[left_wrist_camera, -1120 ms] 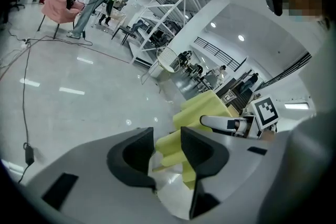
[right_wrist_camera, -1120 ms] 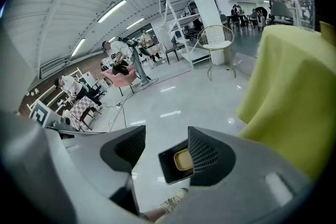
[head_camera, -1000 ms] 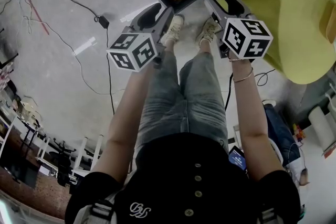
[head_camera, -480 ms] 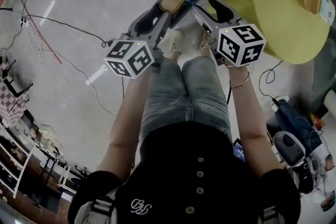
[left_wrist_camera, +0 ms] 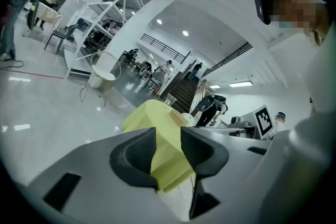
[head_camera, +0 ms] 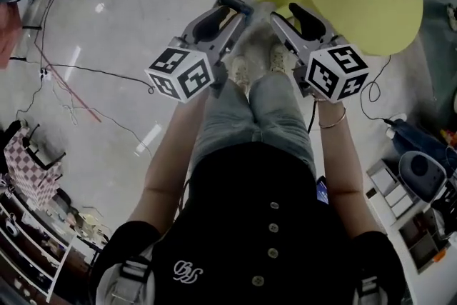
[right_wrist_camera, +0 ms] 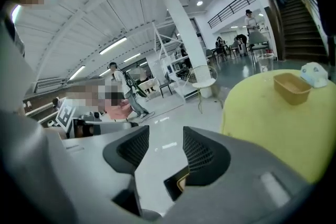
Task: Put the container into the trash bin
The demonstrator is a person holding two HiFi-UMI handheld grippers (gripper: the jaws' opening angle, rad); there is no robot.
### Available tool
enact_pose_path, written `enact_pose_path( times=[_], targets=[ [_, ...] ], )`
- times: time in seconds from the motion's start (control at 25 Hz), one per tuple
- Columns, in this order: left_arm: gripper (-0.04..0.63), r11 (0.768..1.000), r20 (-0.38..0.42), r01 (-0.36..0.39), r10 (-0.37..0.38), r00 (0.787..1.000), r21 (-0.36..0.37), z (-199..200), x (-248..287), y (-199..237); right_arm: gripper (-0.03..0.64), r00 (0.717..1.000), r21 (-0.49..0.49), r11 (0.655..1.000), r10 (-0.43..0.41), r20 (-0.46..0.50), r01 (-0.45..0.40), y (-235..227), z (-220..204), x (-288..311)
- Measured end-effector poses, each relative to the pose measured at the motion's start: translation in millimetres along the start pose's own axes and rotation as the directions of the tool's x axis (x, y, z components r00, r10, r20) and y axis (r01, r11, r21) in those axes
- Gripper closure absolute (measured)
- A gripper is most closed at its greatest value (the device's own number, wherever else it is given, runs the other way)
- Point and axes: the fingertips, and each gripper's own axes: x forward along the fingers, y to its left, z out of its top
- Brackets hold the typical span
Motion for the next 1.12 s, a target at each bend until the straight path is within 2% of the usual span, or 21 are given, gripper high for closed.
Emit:
enact_pose_path(
  times=[0.12, 0.36, 0.44, 0.52, 0.68, 0.76, 0.88, 1.12],
  targets=[
    [0.448, 0.997, -0.028, 0.068, -0.067, 0.997, 0.046, 0, 13, -32, 0.444, 0.999, 0.009, 1.0, -0.028, 0.046, 0.028, -7, 7, -20],
    [0.448, 0.98, -0.049, 0.164, -0.16, 0.986, 0.109, 0, 32, -93, 0.589, 0.988, 0.04, 0.998, -0.05, 0.147, 0.044, -16, 21, -69],
    [0.451, 0.972, -0.048, 0.195, -0.19, 0.981, 0.131, 3, 41, -112, 0.612, 0.984, 0.041, 0.998, -0.049, 0.171, 0.043, -20, 28, -86],
    [0.467, 0.962, -0.045, 0.222, -0.217, 0.975, 0.16, 7, 46, -131, 0.612, 0.981, 0.032, 0.999, -0.035, 0.19, 0.029, -20, 35, -102],
    [0.489, 0.927, -0.053, 0.267, -0.263, 0.963, 0.264, 16, 52, -167, 0.612, 0.965, 0.016, 0.996, 0.081, 0.248, -0.088, -6, 50, -127],
    [0.51, 0.911, -0.055, 0.293, -0.29, 0.955, 0.29, 17, 55, -185, 0.612, 0.959, 0.005, 0.994, 0.1, 0.266, -0.105, -5, 53, -141],
    [0.532, 0.892, -0.065, 0.324, -0.321, 0.945, 0.315, 10, 60, -213, 0.612, 0.949, 0.051, 0.99, 0.112, 0.294, -0.132, -12, 52, -161],
    [0.545, 0.893, -0.105, 0.348, -0.331, 0.938, 0.285, -9, 64, -222, 0.612, 0.948, 0.11, 0.988, 0.072, 0.309, -0.111, -22, 41, -167]
  ],
)
